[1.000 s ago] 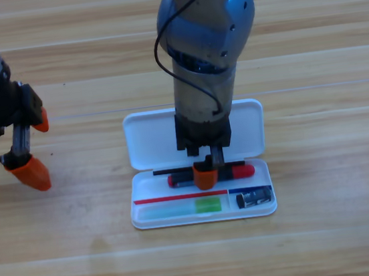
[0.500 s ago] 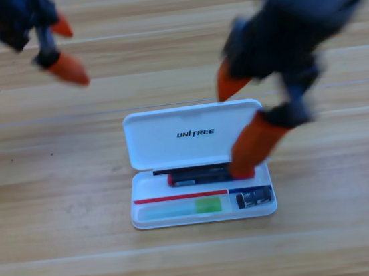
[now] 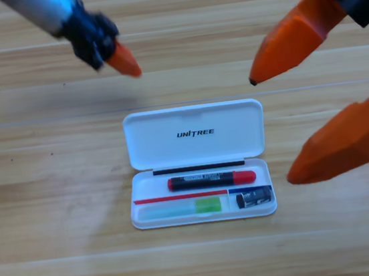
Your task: Clean up eraser and pencils
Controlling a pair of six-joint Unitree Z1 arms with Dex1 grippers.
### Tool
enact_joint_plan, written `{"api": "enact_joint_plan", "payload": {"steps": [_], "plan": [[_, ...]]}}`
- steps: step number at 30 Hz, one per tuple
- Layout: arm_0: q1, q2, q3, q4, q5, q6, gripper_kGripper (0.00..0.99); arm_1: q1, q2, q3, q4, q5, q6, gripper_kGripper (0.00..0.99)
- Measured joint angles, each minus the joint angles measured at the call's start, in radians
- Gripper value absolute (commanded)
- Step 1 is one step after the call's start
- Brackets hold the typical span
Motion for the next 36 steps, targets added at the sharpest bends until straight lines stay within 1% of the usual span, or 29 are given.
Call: {"api": "enact_joint_plan", "payload": {"steps": [2,4,7,9,17,20,27,36], "plan": [[0.0,0.04,0.005,0.0,-0.028,0.002,0.0,0.0,0.0,0.001,-0.007,0.002,0.001,0.985],[0.0,0.069,0.021,0.003,-0.068,0.021,0.0,0.0,0.0,0.001,-0.009,0.002,0.003,0.985],[0.001,0.107,0.021,0.064,-0.12,0.081,0.0,0.0,0.0,0.001,-0.009,0.002,0.008,0.985],[0.001,0.127,0.021,0.094,-0.135,0.111,0.0,0.0,0.0,0.001,-0.009,0.002,0.013,0.985],[-0.018,0.144,-0.002,0.205,-0.181,0.177,0.0,0.0,0.0,0.006,-0.009,0.002,0.02,0.985],[-0.035,0.144,-0.007,0.231,-0.198,0.189,0.0,0.0,0.0,0.013,-0.009,0.002,0.02,0.985],[-0.064,0.137,-0.007,0.28,-0.205,0.207,0.0,0.0,0.003,0.018,-0.009,0.002,0.02,0.985],[-0.094,0.089,0.003,0.299,-0.209,0.21,0.0,0.0,0.023,0.02,-0.013,0.002,0.02,0.985]]}}
